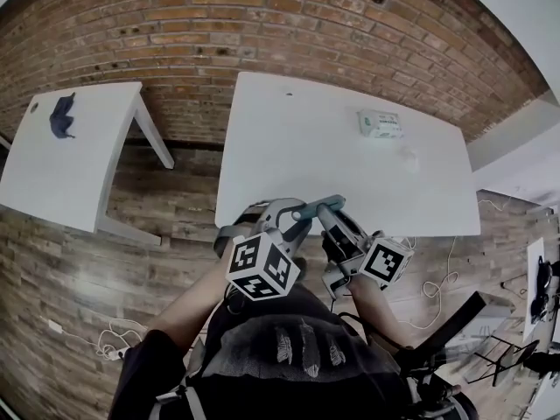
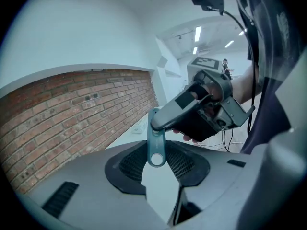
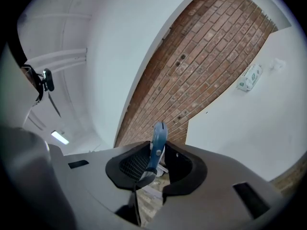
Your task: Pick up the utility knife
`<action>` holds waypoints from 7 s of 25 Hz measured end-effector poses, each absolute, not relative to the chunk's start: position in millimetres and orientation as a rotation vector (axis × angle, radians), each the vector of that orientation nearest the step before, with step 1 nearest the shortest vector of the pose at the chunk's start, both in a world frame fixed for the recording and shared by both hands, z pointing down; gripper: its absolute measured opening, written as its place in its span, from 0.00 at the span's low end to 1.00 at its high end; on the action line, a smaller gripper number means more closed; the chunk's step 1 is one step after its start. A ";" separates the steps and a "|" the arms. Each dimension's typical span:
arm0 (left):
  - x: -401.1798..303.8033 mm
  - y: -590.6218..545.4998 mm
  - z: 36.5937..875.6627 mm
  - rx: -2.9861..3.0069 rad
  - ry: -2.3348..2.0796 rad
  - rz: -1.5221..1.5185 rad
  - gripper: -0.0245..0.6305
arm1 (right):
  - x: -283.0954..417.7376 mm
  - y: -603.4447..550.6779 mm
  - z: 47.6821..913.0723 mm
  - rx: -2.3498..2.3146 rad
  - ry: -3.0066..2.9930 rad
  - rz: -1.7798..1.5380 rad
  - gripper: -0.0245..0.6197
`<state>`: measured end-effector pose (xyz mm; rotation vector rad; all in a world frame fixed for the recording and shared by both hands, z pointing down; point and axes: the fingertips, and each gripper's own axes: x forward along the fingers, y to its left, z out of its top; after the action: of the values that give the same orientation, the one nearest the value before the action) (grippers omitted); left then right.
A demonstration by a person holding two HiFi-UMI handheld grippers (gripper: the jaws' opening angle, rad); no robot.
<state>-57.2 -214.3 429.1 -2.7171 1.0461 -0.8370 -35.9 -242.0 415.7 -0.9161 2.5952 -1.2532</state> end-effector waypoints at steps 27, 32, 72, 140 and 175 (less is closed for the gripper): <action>-43.6 -216.6 423.1 -2.719 1.015 -0.811 0.22 | 0.3 -255.8 402.8 -0.913 2.530 -1.231 0.17; -40.9 -216.7 419.0 -2.718 1.013 -0.791 0.22 | 3.6 -258.2 398.9 -0.959 2.528 -1.171 0.17; -77.2 -210.0 388.9 -3.008 1.101 -0.408 0.22 | -1.2 -249.6 371.7 -0.766 2.389 -1.177 0.18; 22.3 -124.3 358.0 -3.352 1.089 0.262 0.03 | 143.8 -141.4 339.4 -0.589 2.384 -1.033 0.26; 274.0 178.5 365.3 -3.169 0.655 -0.270 0.03 | 403.1 193.2 347.4 -0.787 2.059 -0.825 0.26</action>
<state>274.0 178.5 365.3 -3.1695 0.6554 -0.2703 403.1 193.2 347.4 -0.7873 2.0593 -0.8245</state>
